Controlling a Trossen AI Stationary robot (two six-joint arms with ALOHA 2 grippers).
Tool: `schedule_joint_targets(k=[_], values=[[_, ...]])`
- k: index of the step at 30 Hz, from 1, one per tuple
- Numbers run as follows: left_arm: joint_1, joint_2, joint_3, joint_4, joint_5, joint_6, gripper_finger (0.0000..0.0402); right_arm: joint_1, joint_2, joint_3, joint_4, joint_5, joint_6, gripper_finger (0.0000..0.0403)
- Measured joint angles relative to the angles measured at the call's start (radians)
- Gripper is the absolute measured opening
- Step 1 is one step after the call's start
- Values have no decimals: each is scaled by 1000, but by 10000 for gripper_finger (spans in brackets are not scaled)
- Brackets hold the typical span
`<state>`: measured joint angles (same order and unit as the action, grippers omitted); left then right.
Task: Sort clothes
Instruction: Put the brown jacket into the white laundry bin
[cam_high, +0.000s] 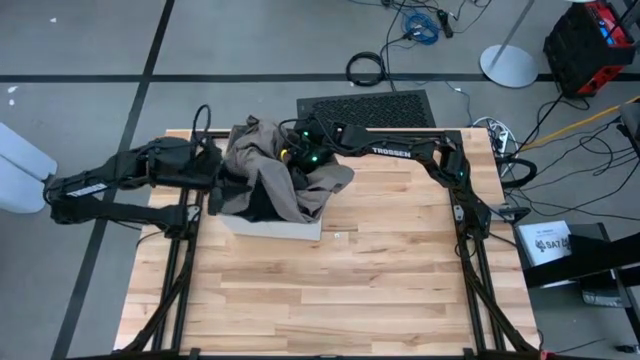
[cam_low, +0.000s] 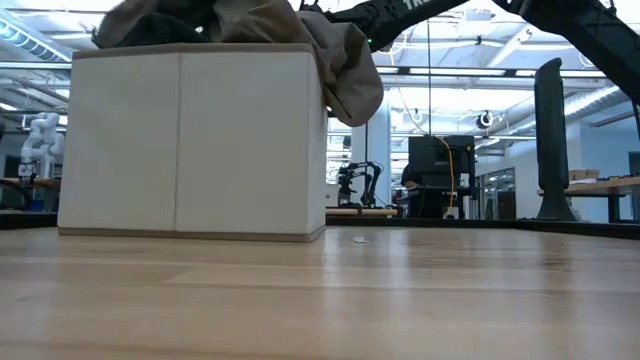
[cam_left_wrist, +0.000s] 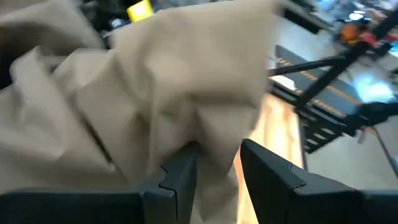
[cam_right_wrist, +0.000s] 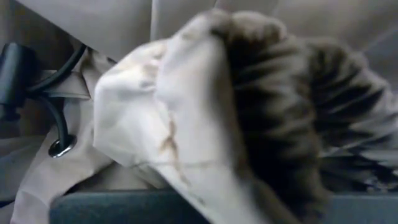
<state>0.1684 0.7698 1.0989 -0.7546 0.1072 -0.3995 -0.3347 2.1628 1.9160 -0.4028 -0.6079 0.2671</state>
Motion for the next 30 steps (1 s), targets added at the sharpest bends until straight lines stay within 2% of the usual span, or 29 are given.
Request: schedule_joint_targets(k=[5,14,20,23,25,30], values=[[-1,-43,21,6,13,15,132,0,0,0,0,0,-1,10],[-1,-80,17,7,-72,71,132,0,-1,0,2,0,6,10],[-1,-76,-62,14,20,93,132,0,-1,1,2,0,9,10],[-1,-73,-123,43,20,98,132,0,-1,1,3,0,9,10],[-1,-69,-166,49,-30,92,132,0,-1,1,6,0,9,10],[-1,-52,-271,50,-239,38,132,0,-1,1,7,0,9,10]])
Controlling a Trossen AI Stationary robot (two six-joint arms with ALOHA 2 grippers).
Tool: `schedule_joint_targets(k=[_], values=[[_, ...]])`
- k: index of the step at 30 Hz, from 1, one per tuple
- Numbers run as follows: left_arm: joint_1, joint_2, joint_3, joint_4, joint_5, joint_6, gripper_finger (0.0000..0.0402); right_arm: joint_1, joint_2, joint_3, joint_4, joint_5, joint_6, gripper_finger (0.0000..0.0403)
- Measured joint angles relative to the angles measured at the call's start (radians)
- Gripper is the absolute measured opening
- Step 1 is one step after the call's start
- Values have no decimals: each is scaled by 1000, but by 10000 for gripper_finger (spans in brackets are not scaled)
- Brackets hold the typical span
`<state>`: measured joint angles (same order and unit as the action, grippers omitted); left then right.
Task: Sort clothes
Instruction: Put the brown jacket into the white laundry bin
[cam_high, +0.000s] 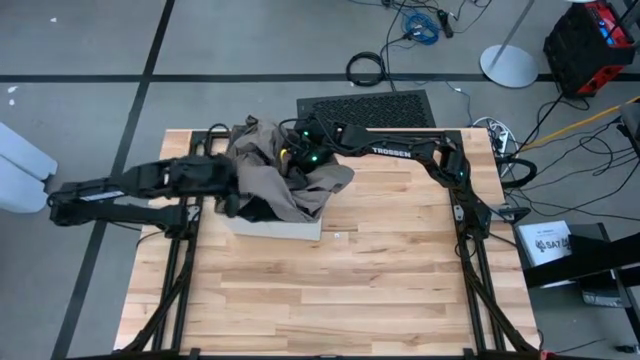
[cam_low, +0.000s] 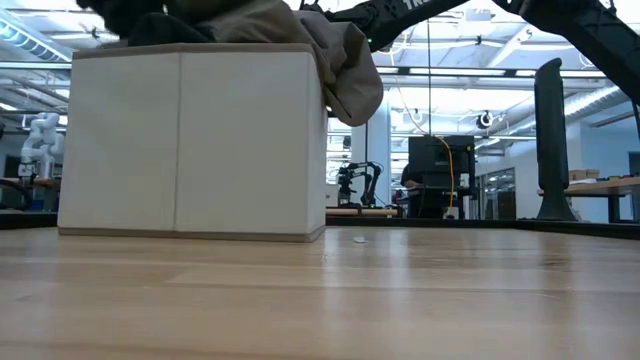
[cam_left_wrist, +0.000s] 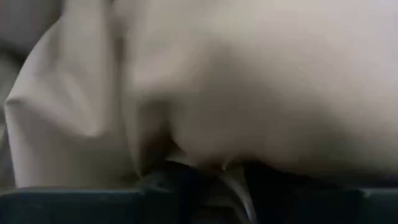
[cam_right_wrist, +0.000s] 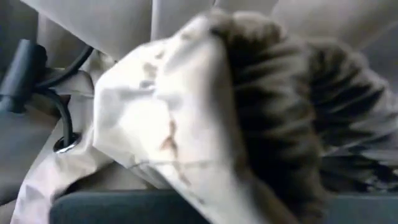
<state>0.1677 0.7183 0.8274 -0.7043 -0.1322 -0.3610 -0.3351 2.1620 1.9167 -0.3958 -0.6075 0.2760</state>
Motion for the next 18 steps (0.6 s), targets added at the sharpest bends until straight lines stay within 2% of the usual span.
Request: schedule_joint_targets(k=[2,5,7,13,18], values=[[0,10,-32,-1,-40,-24,132,0,0,0,0,0,0,10],[0,33,-49,-13,-33,-45,132,0,0,0,0,0,0,10],[0,43,-42,-13,24,-73,132,0,0,0,0,0,0,10],[0,34,26,-12,295,-52,132,0,0,0,1,0,0,10],[0,15,92,-13,325,-52,132,0,0,0,2,0,0,10]])
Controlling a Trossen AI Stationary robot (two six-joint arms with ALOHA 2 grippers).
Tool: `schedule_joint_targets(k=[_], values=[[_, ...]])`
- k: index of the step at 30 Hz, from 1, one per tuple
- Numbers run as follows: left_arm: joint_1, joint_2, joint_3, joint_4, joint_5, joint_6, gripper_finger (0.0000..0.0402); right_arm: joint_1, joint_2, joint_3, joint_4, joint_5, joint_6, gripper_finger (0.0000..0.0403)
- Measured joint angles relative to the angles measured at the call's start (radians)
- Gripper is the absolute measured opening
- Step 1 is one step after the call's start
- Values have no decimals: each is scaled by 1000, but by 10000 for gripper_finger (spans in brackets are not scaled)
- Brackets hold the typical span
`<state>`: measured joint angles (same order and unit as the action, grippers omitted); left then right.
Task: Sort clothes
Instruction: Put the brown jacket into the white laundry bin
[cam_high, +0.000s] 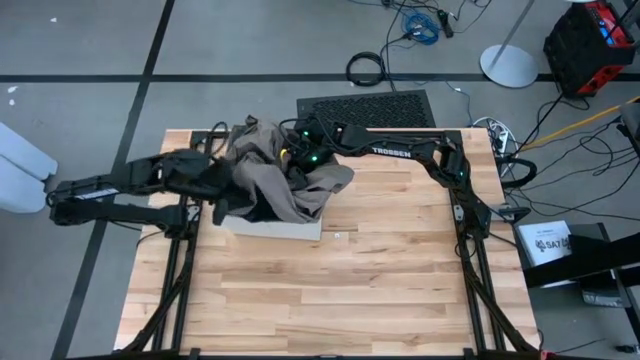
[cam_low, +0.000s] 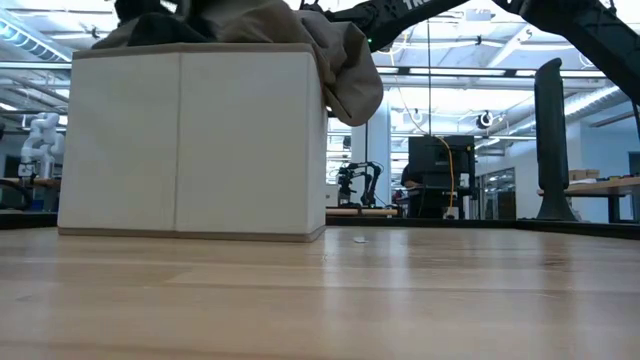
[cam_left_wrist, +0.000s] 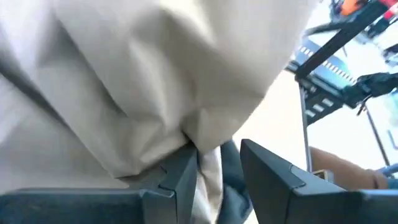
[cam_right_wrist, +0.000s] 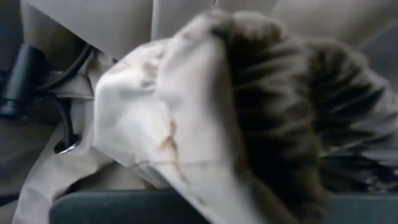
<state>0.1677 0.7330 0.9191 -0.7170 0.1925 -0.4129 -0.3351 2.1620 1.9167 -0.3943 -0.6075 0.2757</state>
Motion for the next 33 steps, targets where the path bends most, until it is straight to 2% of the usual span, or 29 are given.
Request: schedule_joint_targets(k=[7,15,22,25,27,29,32,33], values=[[0,-36,68,-7,-10,1,132,0,0,0,0,0,-3,10],[0,-108,93,-12,-85,10,132,0,0,0,0,-12,-7,10],[0,-169,100,-13,-311,55,132,0,0,0,0,-19,-1,10],[1,-185,100,-13,-353,52,132,0,0,0,0,-20,0,10],[0,-200,100,3,-294,55,132,0,0,0,0,-20,-1,10],[0,-212,100,28,-132,55,132,0,0,0,0,-21,-7,10],[-3,-221,80,65,165,37,132,-5,-7,0,-4,-21,-18,10],[-10,-221,63,76,219,27,132,-6,-9,0,-2,-21,-21,10]])
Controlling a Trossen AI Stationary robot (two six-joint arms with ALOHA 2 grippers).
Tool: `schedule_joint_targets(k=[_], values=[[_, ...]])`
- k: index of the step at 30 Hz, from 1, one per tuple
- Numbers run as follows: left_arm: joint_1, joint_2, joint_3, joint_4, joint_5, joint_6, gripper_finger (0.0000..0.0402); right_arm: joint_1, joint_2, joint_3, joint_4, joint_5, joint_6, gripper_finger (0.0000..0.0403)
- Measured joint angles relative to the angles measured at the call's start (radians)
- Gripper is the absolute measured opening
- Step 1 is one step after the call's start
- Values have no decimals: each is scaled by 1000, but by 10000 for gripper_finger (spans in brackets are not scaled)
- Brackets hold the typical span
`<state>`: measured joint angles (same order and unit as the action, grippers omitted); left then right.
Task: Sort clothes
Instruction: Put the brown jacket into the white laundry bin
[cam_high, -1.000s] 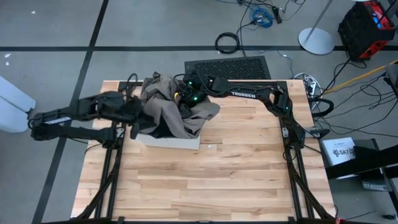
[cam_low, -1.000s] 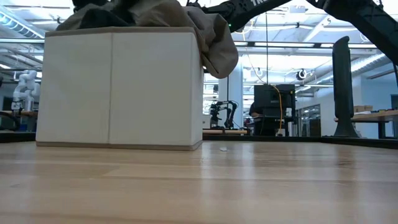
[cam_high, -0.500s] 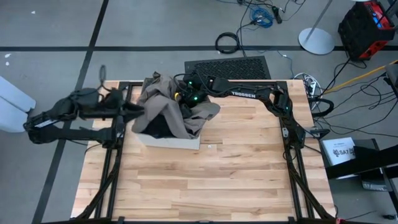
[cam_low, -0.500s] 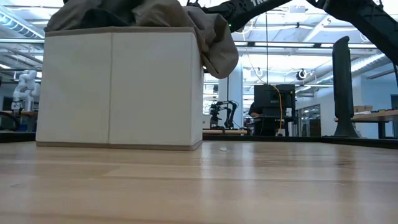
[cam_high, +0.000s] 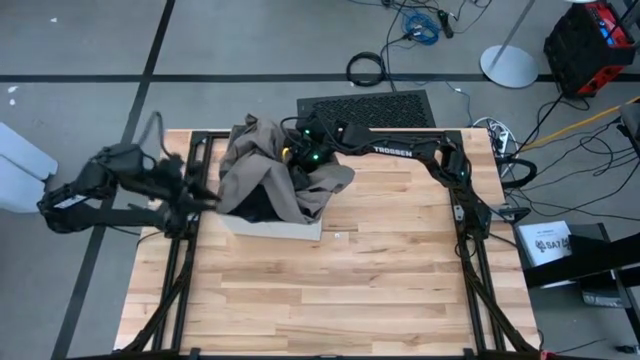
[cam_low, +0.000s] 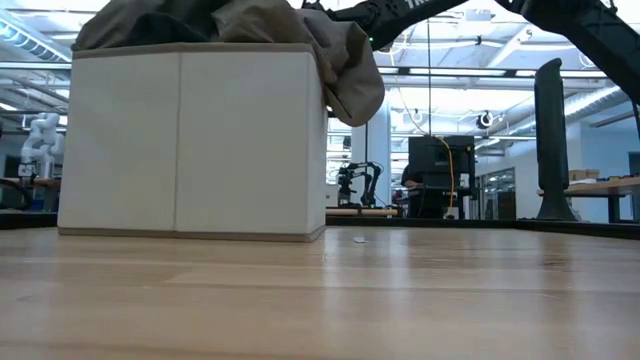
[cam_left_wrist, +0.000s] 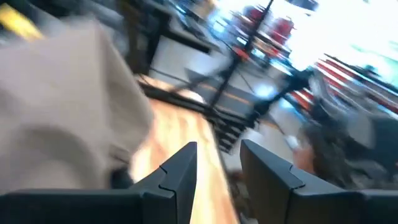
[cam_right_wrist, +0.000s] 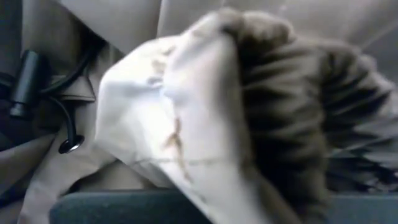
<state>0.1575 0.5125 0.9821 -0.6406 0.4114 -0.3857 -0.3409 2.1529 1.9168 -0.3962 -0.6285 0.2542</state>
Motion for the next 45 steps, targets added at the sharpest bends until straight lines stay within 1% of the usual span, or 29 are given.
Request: schedule_joint_targets(k=[1,3,6,8,11,13,16,20,23,26,30,32,35,38,40,43,45], values=[[-9,0,-25,22,30,-8,132,-3,-4,0,0,0,-2,10],[-33,2,-92,78,34,-26,132,-7,-11,0,-3,0,-5,10],[-85,17,-204,209,41,1,132,-15,-21,0,-2,0,-8,10],[-138,35,-276,336,57,27,132,-19,-23,0,1,0,-7,10],[-230,88,-347,568,49,93,132,-27,-28,0,-9,-1,-7,10],[-298,143,-361,663,-1,150,132,-32,-29,0,-10,-2,-5,10],[-406,249,-361,777,-110,224,132,-39,-29,0,-11,-3,0,10],[-542,407,-361,897,-146,243,132,-41,-29,0,-10,-2,3,10],[-629,476,-362,901,-210,237,132,-41,-29,0,-6,-2,10,10],[-705,510,-360,895,-315,220,132,-42,-35,0,-10,-2,11,10],[-785,521,-361,861,-423,188,132,-39,-89,0,-29,7,-9,10],[-816,517,-360,839,-479,182,132,-39,-134,0,-81,23,-37,10],[-850,497,-360,832,-560,187,132,-37,-204,0,-180,111,-88,10],[-863,466,-360,836,-604,213,132,-34,-260,0,-191,214,-109,10],[-863,451,-360,845,-626,238,132,-20,-285,0,-146,287,-116,10],[-863,429,-360,865,-664,267,132,21,-282,0,-39,404,-168,10],[-863,420,-360,869,-698,270,132,52,-253,1,36,421,-208,10]])
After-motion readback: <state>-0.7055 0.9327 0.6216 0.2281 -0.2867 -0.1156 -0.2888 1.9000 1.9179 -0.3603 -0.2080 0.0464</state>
